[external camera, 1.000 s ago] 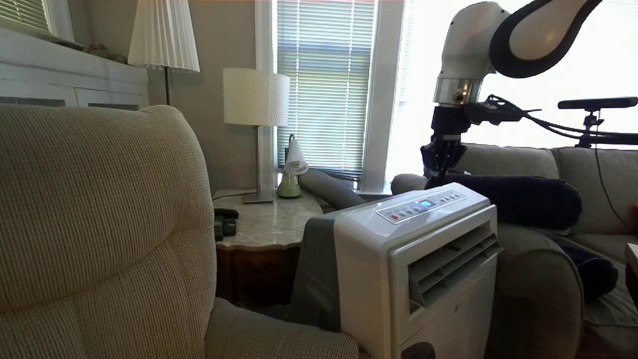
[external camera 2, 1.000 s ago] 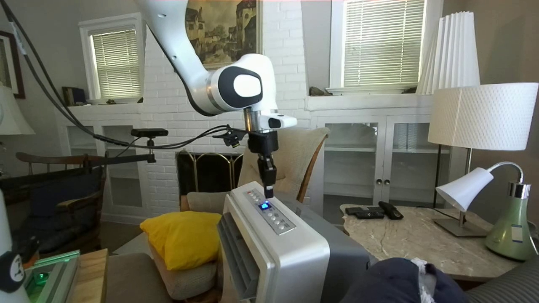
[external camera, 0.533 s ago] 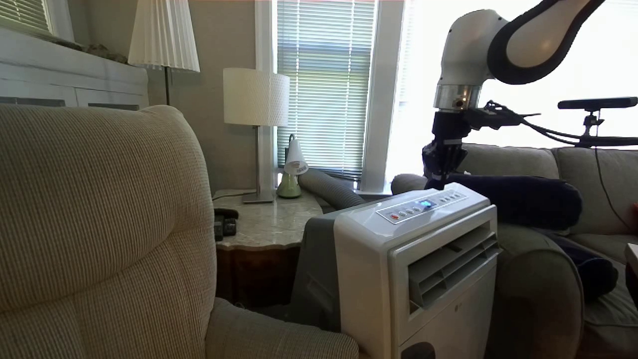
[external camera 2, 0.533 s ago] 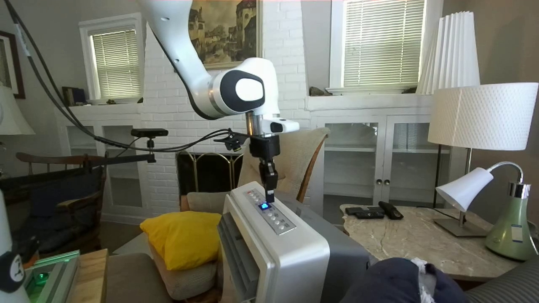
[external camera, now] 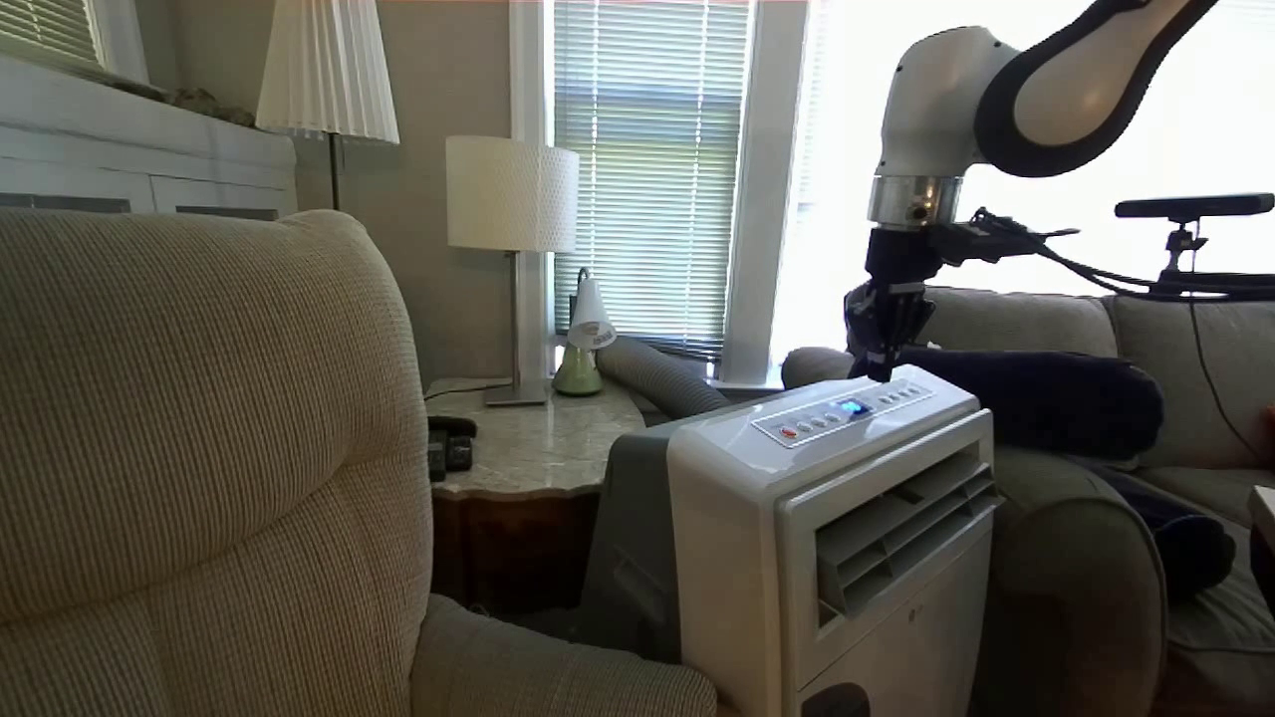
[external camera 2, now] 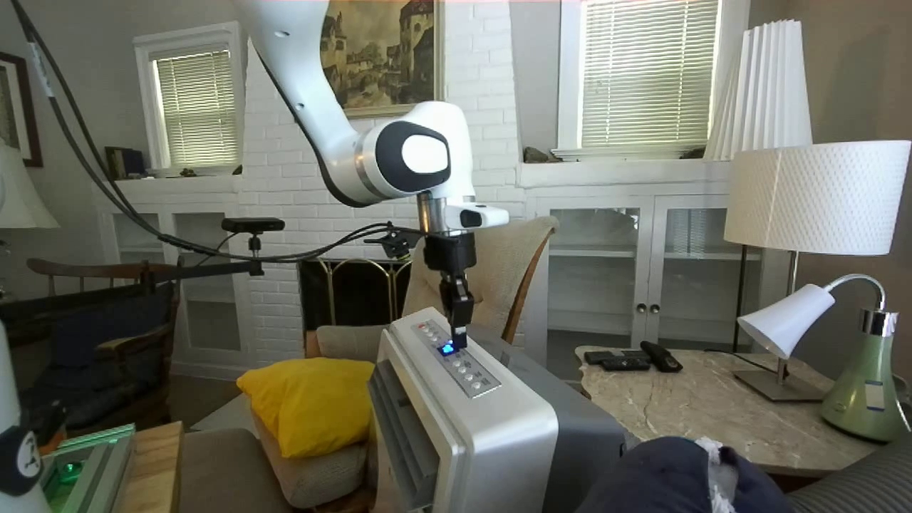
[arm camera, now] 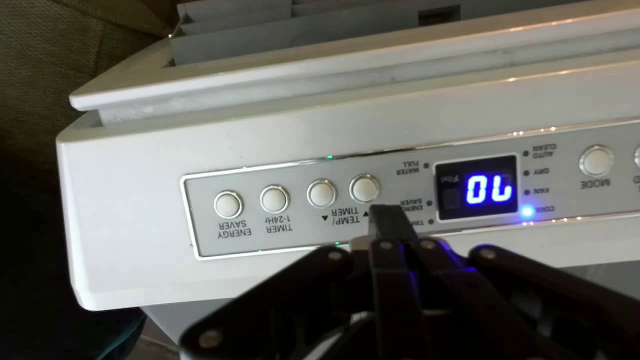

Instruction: Turn on the air conditioner.

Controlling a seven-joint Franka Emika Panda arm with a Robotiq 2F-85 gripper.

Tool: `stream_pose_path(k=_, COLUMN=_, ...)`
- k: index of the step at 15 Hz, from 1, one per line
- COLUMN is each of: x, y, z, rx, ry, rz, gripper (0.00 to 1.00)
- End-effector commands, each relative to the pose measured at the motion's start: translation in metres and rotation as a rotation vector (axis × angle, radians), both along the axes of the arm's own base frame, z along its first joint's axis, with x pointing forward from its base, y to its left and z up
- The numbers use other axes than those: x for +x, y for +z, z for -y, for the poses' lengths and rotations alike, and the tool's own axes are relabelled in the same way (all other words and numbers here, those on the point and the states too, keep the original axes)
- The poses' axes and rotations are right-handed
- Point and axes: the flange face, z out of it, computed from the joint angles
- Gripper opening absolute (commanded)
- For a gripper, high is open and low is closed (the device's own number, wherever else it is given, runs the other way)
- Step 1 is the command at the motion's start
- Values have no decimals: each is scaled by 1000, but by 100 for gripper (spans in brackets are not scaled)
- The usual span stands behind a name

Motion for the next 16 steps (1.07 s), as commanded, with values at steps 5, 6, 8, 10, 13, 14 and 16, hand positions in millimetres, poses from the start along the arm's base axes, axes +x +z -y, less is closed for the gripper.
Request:
stream_pose_path(k=5, x=-6, y=-5, z=-4, rx=-52, ry=52, rz=-30, gripper=0)
stream_pose_path(k=6, x=-7, y=-6, z=-4, rx=-58, ry=56, rz=-40, gripper=0)
stream_pose_path(k=8, x=-9, y=-8, z=-4, rx=-64, ry=63, rz=-55, gripper=0)
stream_pose_path(k=10, x=-10, y=-9, z=-5, rx=-63, ry=67, rz=-59, gripper=0)
stream_pose_path(k=13, x=-10, y=-10, z=-7, rx=-55, ry=71, rz=-53, gripper=0)
stream_pose_path(k=14, x=-9, y=-10, z=-8, rx=-53, ry=76, rz=-46, gripper=0)
stream_pose_path(k=16, x=-9, y=-10, z=-10, rx=-54, ry=79, rz=-50, gripper=0)
